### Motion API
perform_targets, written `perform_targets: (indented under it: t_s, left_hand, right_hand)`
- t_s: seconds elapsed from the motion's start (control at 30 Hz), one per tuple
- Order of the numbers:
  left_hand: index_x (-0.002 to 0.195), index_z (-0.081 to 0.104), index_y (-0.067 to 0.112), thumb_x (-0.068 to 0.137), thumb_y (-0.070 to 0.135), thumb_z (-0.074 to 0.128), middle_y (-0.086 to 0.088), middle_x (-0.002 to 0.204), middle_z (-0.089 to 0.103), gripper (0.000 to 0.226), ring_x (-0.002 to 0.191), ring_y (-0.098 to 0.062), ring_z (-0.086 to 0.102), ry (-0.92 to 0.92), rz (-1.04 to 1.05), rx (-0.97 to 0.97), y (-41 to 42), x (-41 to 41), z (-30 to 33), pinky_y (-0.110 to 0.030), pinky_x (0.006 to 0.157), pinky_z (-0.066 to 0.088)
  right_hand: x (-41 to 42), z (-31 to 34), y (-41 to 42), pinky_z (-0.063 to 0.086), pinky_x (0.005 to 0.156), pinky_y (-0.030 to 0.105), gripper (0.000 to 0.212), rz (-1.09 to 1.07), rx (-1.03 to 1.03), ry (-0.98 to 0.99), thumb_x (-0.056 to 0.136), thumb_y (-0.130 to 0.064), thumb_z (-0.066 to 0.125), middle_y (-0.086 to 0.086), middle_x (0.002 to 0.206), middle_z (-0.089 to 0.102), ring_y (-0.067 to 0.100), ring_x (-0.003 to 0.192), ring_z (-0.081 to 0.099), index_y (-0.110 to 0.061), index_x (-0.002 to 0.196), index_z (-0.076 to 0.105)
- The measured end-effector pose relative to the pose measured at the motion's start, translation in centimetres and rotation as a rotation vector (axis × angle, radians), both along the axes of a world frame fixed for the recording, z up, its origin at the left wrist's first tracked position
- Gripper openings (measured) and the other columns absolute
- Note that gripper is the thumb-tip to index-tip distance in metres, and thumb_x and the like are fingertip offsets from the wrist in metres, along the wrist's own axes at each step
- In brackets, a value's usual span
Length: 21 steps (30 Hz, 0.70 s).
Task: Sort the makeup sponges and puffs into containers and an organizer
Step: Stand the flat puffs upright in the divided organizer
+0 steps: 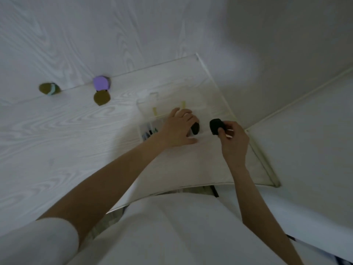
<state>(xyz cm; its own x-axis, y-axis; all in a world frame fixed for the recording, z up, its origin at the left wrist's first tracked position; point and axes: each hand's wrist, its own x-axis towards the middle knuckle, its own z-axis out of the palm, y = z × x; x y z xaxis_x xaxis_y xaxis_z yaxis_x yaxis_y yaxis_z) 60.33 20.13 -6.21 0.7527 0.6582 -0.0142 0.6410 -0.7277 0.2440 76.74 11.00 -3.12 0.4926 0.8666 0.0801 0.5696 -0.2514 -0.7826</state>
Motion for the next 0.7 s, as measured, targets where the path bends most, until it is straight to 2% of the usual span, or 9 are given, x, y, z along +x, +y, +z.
perform_targets:
  t_s: [0.1, 0.17, 0.23, 0.33, 0.4, 0.5, 0.57, 0.7]
  left_hand:
    - [0.131, 0.045, 0.02, 0.078, 0.061, 0.057, -0.002, 0.135, 0.049, 0.068, 0.134, -0.021, 0.03, 0.019, -0.025, 0.011, 0.7, 0.5, -0.1, -0.043, 0.112, 0.007]
    - [0.123, 0.055, 0.017, 0.075, 0.062, 0.057, -0.005, 0.123, 0.059, 0.066, 0.126, -0.023, 0.042, -0.028, -0.051, 0.059, 1.0, 0.4, -0.1, -0.047, 0.111, 0.012]
    - [0.11, 0.064, 0.017, 0.071, 0.066, 0.05, -0.003, 0.108, 0.066, 0.064, 0.116, -0.023, 0.053, -0.057, -0.077, 0.153, 1.2, -0.3, -0.3, -0.051, 0.109, 0.019]
    - [0.105, 0.067, 0.02, 0.072, 0.068, 0.045, 0.002, 0.105, 0.067, 0.062, 0.114, -0.022, 0.054, -0.059, -0.102, 0.213, 1.1, -1.5, -1.0, -0.052, 0.109, 0.017]
    - [0.107, 0.067, 0.021, 0.074, 0.066, 0.045, 0.003, 0.109, 0.066, 0.06, 0.116, -0.023, 0.052, -0.083, -0.107, 0.229, 1.0, -1.9, -1.3, -0.053, 0.109, 0.014]
    - [0.109, 0.065, 0.021, 0.075, 0.062, 0.048, 0.003, 0.11, 0.065, 0.056, 0.119, -0.022, 0.047, -0.133, -0.09, 0.248, 0.8, -2.0, -1.5, -0.055, 0.109, 0.015]
    - [0.11, 0.065, 0.021, 0.075, 0.062, 0.047, 0.003, 0.111, 0.065, 0.057, 0.119, -0.022, 0.047, -0.152, -0.079, 0.256, 0.6, -2.0, -1.7, -0.056, 0.108, 0.015]
    - [0.112, 0.064, 0.022, 0.075, 0.061, 0.044, 0.003, 0.113, 0.064, 0.058, 0.118, -0.024, 0.052, -0.141, -0.052, 0.222, 0.5, -1.9, -1.9, -0.058, 0.108, 0.022]
  right_hand:
    - [0.3, 0.4, 0.5, 0.04, 0.062, -0.002, 0.017, -0.012, 0.024, 0.028, 0.087, -0.005, 0.061, 0.009, 0.098, 0.066, 0.013, 0.079, 0.059, -0.004, 0.104, 0.063]
    - [0.2, 0.5, 0.9, 0.04, 0.063, 0.0, 0.017, -0.022, 0.044, 0.053, 0.085, -0.006, 0.064, 0.005, 0.094, 0.066, 0.011, 0.078, 0.059, -0.005, 0.102, 0.062]
    - [-0.1, 0.3, 1.3, 0.044, 0.066, 0.008, 0.016, -0.013, 0.057, 0.057, 0.084, -0.009, 0.066, 0.0, 0.09, 0.065, 0.01, 0.077, 0.059, -0.009, 0.099, 0.062]
    - [-1.3, -0.5, 1.9, 0.044, 0.069, 0.022, 0.015, 0.044, 0.064, -0.014, 0.082, -0.013, 0.068, -0.002, 0.086, 0.065, 0.012, 0.078, 0.058, -0.012, 0.096, 0.062]
    - [-2.2, -1.2, 2.4, 0.039, 0.067, 0.025, 0.014, 0.107, 0.049, -0.157, 0.08, -0.016, 0.07, -0.001, 0.083, 0.065, 0.016, 0.077, 0.056, -0.013, 0.091, 0.062]
    - [-3.0, -2.4, 3.3, 0.03, 0.068, 0.031, 0.016, 0.153, -0.048, -0.579, 0.073, -0.024, 0.076, 0.001, 0.071, 0.064, 0.025, 0.075, 0.055, -0.015, 0.077, 0.063]
    - [-3.0, -2.8, 3.6, 0.03, 0.069, 0.032, 0.016, 0.159, -0.106, -0.665, 0.071, -0.028, 0.077, 0.003, 0.076, 0.062, 0.027, 0.081, 0.052, -0.016, 0.07, 0.066]
    - [-2.2, -3.2, 3.3, 0.025, 0.076, 0.03, 0.009, 0.184, -0.122, -0.503, 0.075, -0.027, 0.073, 0.008, 0.104, 0.059, 0.031, 0.098, 0.045, -0.018, 0.073, 0.074]
